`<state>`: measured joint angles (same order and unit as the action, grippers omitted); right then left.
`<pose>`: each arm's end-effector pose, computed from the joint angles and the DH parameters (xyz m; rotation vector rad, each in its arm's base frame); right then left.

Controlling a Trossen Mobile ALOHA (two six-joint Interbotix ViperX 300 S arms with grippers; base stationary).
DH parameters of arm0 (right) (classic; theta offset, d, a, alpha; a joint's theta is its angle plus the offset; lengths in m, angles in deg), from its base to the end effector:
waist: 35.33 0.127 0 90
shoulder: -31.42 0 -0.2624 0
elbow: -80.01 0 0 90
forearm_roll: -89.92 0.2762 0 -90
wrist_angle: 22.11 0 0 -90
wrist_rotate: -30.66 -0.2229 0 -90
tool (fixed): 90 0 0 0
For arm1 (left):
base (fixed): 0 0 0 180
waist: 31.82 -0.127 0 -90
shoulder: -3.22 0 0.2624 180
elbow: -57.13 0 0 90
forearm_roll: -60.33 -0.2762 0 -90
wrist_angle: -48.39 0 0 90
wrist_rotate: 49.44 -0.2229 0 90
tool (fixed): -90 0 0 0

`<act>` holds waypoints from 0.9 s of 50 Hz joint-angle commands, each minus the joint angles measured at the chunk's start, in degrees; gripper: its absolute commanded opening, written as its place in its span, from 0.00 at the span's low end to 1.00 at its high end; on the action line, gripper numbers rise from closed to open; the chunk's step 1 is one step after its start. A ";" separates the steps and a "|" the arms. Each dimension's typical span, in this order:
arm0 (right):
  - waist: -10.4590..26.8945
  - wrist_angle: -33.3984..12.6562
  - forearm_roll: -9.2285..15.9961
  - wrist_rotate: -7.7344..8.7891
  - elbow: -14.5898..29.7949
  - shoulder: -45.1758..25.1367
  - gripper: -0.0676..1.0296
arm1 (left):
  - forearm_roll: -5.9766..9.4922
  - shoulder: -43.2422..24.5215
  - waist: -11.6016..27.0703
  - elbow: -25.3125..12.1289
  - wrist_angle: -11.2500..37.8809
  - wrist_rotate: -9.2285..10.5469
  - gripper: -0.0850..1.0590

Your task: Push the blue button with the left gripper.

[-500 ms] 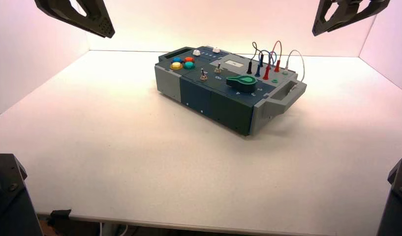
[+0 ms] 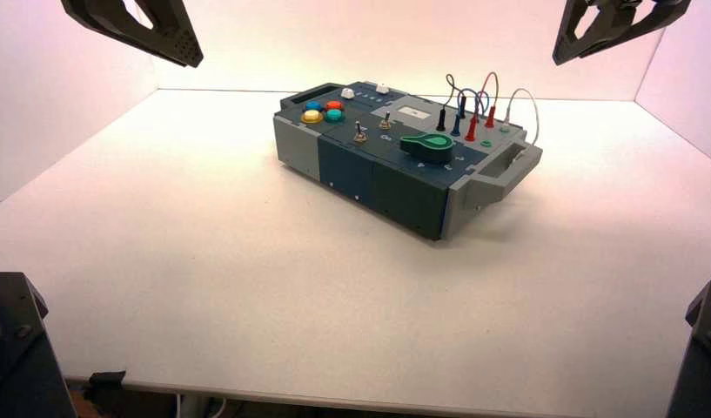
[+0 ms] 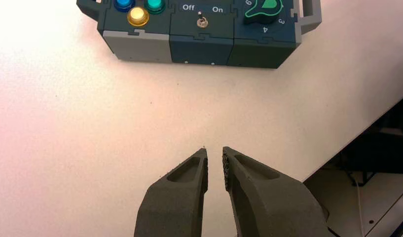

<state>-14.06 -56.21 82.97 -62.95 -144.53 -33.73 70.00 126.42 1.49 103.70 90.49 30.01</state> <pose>0.2681 0.0881 0.0931 -0.2391 0.9114 0.2982 0.1967 -0.1593 0.1011 0.2791 0.9347 -0.6675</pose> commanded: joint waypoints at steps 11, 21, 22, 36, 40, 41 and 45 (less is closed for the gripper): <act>0.00 0.35 0.00 -0.18 0.62 -0.44 0.44 | -2.11 -3.96 -3.60 -5.45 -0.70 -0.44 0.24; 0.00 0.35 0.00 -0.18 0.62 -0.97 0.44 | -3.08 -11.51 -9.23 -15.03 0.00 -1.93 0.24; 0.00 0.35 0.00 -0.18 0.62 -0.97 0.44 | -3.08 -12.92 -9.58 -16.17 0.53 -2.11 0.24; 0.00 0.35 -0.09 -0.18 0.70 -0.88 0.44 | -2.90 -31.29 -10.46 -27.60 3.08 -2.64 0.24; 0.00 0.35 -0.09 -0.18 0.70 -0.88 0.44 | -2.99 -35.86 -10.46 -30.23 3.16 -2.90 0.24; 0.00 0.35 -0.09 -0.26 0.70 -0.97 0.44 | -2.90 -37.09 -10.46 -30.94 3.25 -2.99 0.24; 0.00 0.35 -0.09 -0.18 0.70 -0.97 0.44 | -2.90 -39.29 -10.46 -32.17 3.25 -3.16 0.24</act>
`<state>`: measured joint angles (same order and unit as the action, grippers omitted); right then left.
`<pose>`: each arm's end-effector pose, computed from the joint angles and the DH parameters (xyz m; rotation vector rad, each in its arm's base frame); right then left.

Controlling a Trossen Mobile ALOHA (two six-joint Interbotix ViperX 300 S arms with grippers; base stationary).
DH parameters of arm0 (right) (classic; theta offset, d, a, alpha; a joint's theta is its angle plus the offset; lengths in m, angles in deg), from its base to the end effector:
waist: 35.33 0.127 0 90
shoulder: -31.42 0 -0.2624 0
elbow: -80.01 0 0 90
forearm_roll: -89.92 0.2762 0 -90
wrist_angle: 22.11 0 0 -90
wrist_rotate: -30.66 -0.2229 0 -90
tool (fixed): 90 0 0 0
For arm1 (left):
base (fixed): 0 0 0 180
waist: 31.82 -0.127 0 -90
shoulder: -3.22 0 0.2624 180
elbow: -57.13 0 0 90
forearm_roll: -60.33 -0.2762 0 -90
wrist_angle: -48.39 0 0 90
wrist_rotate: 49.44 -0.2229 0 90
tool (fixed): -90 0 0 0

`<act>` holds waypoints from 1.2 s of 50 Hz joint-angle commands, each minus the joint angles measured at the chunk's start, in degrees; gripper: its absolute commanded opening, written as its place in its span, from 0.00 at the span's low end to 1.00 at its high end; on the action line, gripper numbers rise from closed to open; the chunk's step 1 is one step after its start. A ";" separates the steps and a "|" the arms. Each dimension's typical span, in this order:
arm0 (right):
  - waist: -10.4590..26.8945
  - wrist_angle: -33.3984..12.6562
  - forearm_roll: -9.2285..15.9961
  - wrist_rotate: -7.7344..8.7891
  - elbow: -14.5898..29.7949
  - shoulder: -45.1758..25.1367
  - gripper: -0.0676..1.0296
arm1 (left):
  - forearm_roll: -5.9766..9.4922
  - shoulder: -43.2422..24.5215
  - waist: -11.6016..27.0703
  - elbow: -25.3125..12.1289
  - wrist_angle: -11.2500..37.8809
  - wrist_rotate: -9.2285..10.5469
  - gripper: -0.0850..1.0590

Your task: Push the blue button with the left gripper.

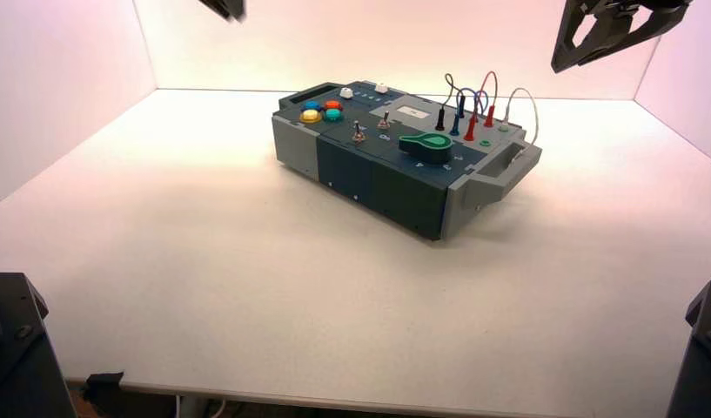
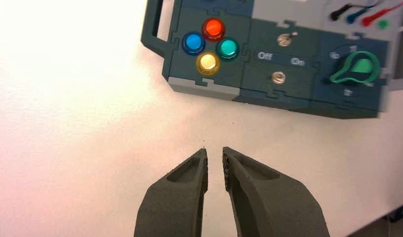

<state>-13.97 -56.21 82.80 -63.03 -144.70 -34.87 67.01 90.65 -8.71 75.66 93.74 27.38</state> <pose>0.2666 0.0876 0.0864 -0.2465 0.9332 0.2979 0.3229 -0.1578 0.0864 0.3149 1.1204 -0.5159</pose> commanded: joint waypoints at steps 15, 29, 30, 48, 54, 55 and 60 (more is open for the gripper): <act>-0.09 0.26 0.00 -0.09 0.88 0.53 0.44 | 0.35 -15.64 -0.35 -14.59 0.00 -1.41 0.24; -0.09 0.26 0.00 0.53 0.88 0.53 0.44 | 0.44 -21.01 -0.44 -20.39 1.05 -1.32 0.14; -0.09 0.26 0.00 0.53 0.88 0.53 0.44 | 0.44 -21.01 -0.44 -20.39 1.05 -1.32 0.14; -0.09 0.26 0.00 0.53 0.88 0.44 0.44 | 0.53 -28.74 -0.44 -27.25 3.52 -1.41 0.05; -0.09 0.35 0.00 0.53 0.88 0.44 0.44 | 0.44 -30.50 -0.44 -28.92 3.96 -1.49 0.05; -0.09 0.35 0.00 0.53 0.79 0.44 0.44 | 0.44 -30.76 -0.44 -29.09 3.96 -1.58 0.05; -0.09 0.26 0.00 0.53 0.79 0.44 0.44 | 0.35 -32.52 -0.44 -30.50 4.57 -1.58 0.05</act>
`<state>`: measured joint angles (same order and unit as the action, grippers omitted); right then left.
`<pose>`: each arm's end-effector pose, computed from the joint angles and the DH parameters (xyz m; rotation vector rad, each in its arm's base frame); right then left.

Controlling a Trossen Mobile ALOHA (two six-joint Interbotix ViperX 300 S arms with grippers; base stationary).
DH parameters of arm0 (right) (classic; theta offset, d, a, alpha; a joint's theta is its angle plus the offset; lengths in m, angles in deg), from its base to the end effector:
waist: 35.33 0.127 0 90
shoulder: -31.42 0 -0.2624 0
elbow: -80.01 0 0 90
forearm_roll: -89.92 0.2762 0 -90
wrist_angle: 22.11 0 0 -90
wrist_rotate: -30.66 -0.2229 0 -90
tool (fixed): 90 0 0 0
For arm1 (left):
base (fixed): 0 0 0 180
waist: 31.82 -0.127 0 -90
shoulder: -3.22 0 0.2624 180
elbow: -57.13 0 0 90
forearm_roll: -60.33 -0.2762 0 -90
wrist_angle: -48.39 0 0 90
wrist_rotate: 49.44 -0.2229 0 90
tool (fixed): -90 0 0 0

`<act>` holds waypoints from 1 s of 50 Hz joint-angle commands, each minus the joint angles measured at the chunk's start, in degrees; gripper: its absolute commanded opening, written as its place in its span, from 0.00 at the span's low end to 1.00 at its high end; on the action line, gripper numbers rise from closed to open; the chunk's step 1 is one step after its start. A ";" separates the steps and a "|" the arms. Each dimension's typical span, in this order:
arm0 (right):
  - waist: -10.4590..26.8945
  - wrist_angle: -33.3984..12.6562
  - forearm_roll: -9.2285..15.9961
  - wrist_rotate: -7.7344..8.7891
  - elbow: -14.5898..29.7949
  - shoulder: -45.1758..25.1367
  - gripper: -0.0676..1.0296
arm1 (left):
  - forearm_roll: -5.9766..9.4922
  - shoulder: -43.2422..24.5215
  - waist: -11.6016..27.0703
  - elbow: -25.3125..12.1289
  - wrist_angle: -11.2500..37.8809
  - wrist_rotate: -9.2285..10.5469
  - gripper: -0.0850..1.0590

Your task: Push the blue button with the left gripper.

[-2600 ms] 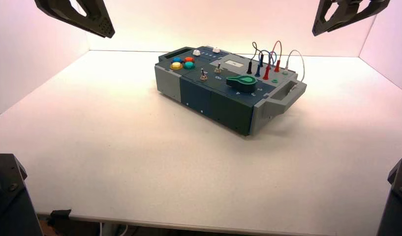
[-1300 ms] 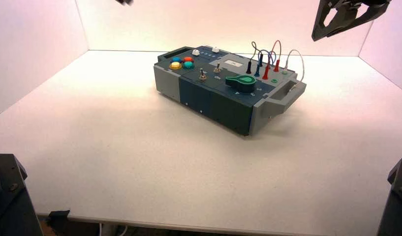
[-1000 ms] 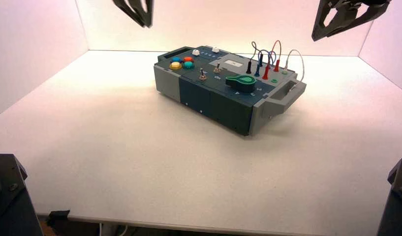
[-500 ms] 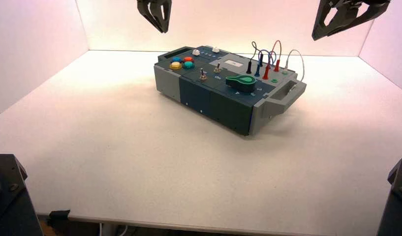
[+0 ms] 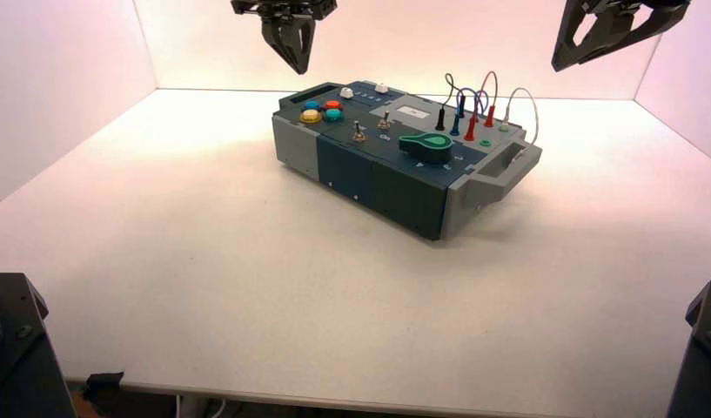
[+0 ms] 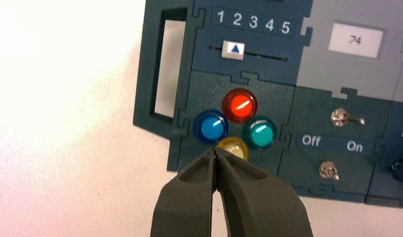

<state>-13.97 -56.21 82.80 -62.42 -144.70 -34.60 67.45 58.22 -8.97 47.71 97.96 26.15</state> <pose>0.2668 0.0877 0.0877 -0.2552 0.9272 0.3031 0.4133 -0.1970 0.0084 0.3429 1.2687 -0.5321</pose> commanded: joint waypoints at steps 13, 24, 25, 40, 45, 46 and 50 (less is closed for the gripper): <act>-0.09 0.26 0.00 -0.09 0.79 0.09 0.44 | -0.09 -3.69 -0.18 -6.15 2.81 -0.35 0.05; -0.09 0.35 0.00 -0.09 0.88 0.09 0.44 | -0.09 -5.27 -0.26 -7.47 3.25 -0.44 0.05; -0.09 0.35 0.00 -0.09 0.88 0.09 0.44 | -0.18 -5.36 -0.26 -7.56 3.34 -0.44 0.05; -0.09 0.26 0.00 -0.09 0.97 0.09 0.44 | -0.18 -8.17 -0.62 -8.35 4.66 -0.44 0.05; -0.18 0.35 0.00 -0.09 1.05 0.09 0.44 | -0.18 -8.35 -0.62 -8.44 4.75 -0.44 0.05; -0.09 0.26 0.00 -0.09 1.05 0.09 0.44 | -0.18 -8.44 -0.70 -8.44 4.75 -0.44 0.05; -0.09 0.26 0.00 -0.09 0.97 0.09 0.44 | -0.18 -8.70 -0.70 -8.44 4.83 -0.44 0.05</act>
<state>-13.97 -56.21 82.80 -62.42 -144.70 -34.69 67.36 48.64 -9.41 40.50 102.71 26.06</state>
